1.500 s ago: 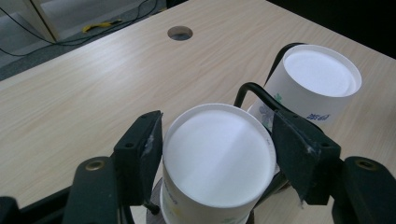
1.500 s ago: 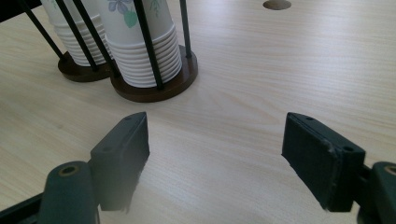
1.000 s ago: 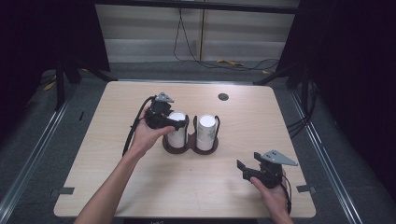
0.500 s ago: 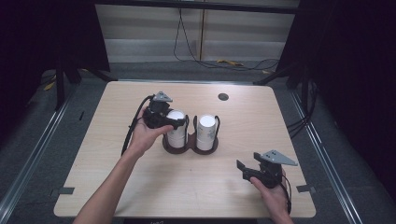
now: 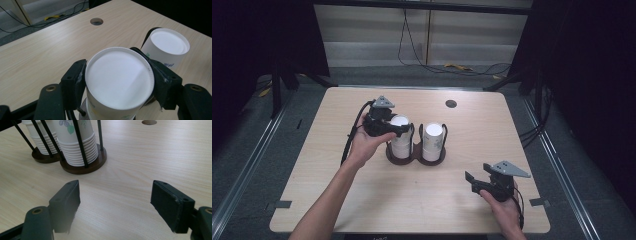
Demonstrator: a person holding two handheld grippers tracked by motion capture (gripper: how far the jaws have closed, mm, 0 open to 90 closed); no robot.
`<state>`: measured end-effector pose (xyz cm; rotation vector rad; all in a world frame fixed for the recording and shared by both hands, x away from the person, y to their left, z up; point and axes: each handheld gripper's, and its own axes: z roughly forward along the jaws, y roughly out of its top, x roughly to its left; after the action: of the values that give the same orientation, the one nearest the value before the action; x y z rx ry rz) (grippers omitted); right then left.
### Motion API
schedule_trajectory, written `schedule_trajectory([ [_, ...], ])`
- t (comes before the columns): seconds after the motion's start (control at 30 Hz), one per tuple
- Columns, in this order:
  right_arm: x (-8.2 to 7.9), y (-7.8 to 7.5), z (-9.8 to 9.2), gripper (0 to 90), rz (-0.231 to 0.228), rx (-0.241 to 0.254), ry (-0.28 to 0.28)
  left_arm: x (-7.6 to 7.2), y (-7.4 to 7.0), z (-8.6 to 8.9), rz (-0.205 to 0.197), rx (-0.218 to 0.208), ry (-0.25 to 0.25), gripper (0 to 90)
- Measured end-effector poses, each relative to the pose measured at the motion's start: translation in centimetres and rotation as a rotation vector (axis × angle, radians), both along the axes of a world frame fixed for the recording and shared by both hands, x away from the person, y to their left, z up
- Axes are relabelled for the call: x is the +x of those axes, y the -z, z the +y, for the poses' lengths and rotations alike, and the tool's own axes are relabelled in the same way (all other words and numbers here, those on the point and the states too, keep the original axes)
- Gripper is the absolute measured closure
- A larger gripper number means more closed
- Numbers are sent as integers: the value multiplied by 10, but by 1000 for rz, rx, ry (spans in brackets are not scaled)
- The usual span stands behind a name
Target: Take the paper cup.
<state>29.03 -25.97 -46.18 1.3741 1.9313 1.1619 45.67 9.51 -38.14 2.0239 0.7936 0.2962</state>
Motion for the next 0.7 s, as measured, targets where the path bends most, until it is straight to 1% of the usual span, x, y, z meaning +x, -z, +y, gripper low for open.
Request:
schedule_trajectory([
  [0.17,0,0,0,233,1,3,0,-1,-3,2,-3,-8,-6,351],
  [0.27,0,0,0,233,1,2,1,-3,-6,3,-16,-17,-7,352],
  [0.3,0,0,0,233,2,1,0,-3,-7,4,-14,-26,-4,352],
  [0.4,0,0,0,233,1,2,-2,-4,-9,4,-21,-25,-6,352],
  [0.43,0,0,0,233,0,3,-2,-5,-12,4,-22,-33,-3,352],
  [0.57,0,0,0,232,-2,10,-3,-6,-16,5,-31,-41,-2,353],
  [0.7,0,0,0,232,0,6,-4,-8,-20,6,-41,-43,-1,352],
])
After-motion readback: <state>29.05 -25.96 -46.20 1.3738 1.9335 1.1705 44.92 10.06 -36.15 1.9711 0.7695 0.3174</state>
